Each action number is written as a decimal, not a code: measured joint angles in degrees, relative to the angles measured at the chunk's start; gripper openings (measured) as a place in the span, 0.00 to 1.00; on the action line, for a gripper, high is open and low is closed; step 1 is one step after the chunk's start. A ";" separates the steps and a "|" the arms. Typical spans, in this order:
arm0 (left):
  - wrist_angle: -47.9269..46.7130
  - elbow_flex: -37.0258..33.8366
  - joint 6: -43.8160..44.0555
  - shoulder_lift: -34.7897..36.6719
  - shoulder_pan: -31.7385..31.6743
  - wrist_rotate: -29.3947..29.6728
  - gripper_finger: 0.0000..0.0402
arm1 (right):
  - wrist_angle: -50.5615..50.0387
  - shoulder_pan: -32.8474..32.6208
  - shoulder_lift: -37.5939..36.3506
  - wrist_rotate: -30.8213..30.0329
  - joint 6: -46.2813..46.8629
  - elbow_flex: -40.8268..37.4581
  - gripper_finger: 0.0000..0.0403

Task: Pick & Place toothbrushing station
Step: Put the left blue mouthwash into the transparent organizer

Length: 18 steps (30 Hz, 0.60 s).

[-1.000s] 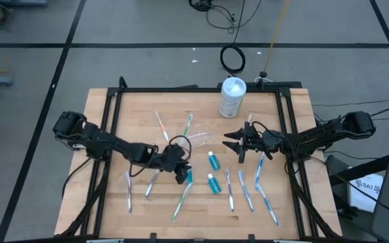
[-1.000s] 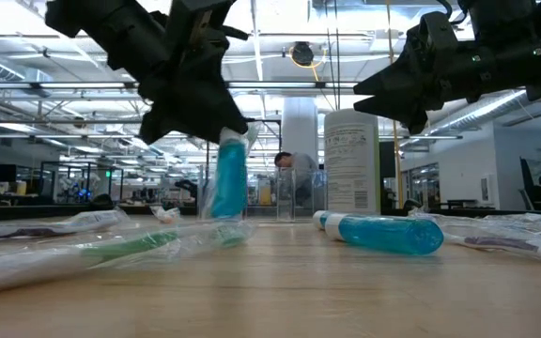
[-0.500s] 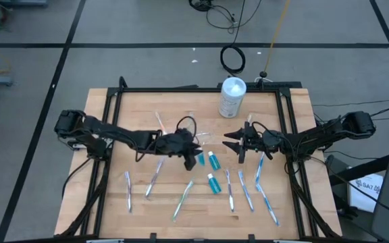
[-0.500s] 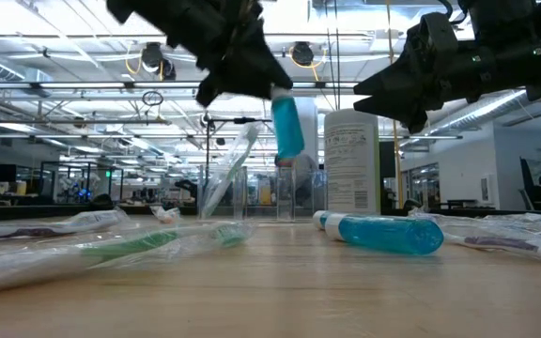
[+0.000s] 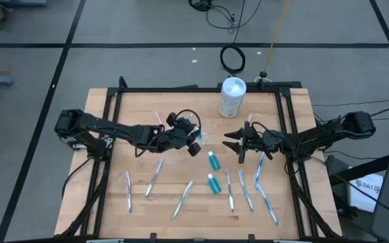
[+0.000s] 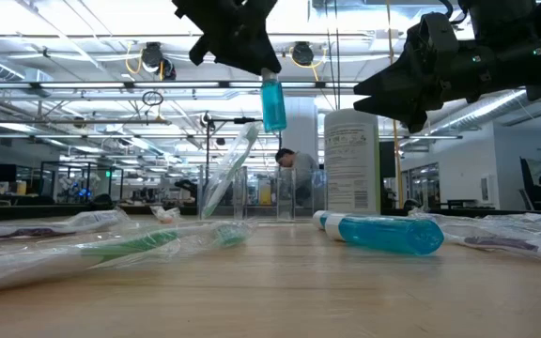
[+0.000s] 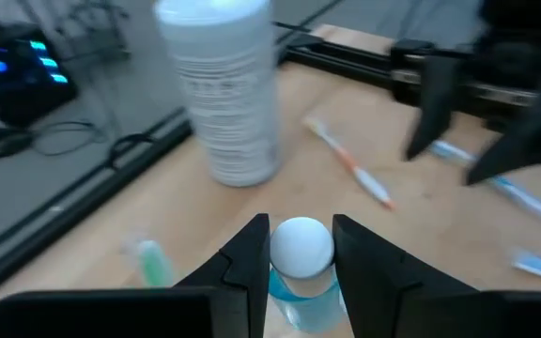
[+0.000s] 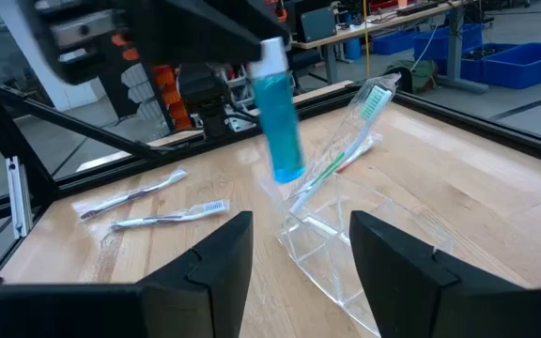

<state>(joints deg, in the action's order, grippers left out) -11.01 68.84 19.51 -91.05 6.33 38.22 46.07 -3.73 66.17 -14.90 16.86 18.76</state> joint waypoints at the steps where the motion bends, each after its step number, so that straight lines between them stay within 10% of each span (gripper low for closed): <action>1: 0.13 -0.19 -0.10 0.00 0.00 1.11 0.26 | 0.00 0.00 0.01 0.01 0.00 0.00 0.42; 18: 1.39 -2.32 1.84 -0.08 -0.31 6.91 0.26 | 0.00 0.00 0.00 0.00 0.00 0.00 0.42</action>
<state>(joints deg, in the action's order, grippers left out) -9.62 66.52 21.35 -91.13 6.02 45.13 46.06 -3.73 66.17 -14.90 16.86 18.76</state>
